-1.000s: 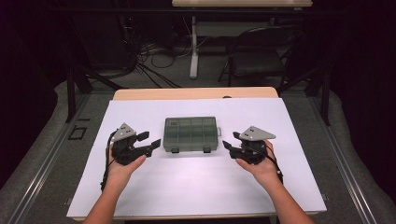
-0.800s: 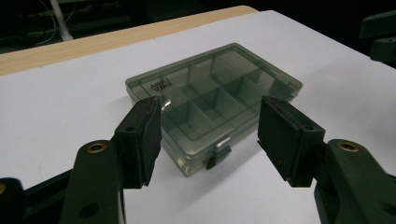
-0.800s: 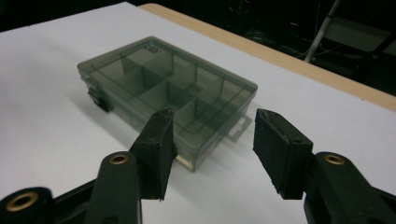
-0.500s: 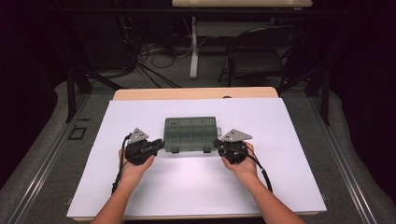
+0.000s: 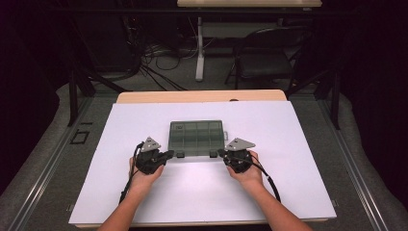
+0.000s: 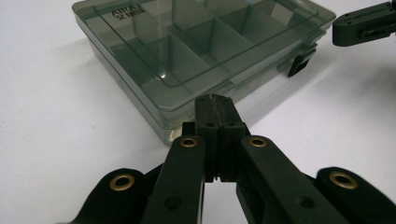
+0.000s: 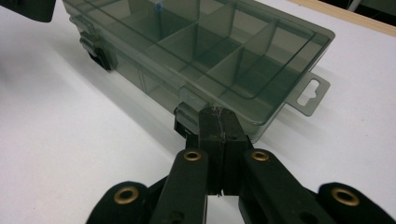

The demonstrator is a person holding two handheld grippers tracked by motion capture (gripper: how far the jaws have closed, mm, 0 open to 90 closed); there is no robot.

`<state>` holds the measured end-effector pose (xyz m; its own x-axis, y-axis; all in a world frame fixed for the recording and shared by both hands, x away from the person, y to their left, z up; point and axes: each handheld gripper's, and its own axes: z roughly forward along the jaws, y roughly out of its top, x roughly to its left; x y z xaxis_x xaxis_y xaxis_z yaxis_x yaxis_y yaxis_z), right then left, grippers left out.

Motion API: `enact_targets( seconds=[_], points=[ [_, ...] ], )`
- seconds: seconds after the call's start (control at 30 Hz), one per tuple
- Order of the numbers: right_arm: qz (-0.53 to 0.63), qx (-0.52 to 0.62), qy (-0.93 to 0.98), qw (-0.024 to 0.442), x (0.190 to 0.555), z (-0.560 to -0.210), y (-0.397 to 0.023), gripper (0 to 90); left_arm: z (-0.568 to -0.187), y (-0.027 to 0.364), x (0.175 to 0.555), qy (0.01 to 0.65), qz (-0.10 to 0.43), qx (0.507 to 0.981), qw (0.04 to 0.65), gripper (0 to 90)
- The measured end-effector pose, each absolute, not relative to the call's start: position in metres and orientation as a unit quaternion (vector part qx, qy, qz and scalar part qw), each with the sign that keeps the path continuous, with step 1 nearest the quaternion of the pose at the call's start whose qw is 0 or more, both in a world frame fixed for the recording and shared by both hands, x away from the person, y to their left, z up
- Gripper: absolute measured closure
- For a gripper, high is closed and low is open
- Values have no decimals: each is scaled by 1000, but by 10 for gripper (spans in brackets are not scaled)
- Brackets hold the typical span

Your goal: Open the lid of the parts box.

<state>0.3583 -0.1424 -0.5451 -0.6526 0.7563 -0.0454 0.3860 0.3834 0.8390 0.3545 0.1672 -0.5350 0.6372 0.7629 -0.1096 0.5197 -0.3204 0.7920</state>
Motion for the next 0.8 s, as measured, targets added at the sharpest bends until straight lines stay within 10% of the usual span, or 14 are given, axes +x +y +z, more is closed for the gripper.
enact_targets(
  seconds=[0.8],
  points=[
    [409,353,814,212,362,-554,-138,900,-548,155,361,404,159,818,378,900]
  ],
)
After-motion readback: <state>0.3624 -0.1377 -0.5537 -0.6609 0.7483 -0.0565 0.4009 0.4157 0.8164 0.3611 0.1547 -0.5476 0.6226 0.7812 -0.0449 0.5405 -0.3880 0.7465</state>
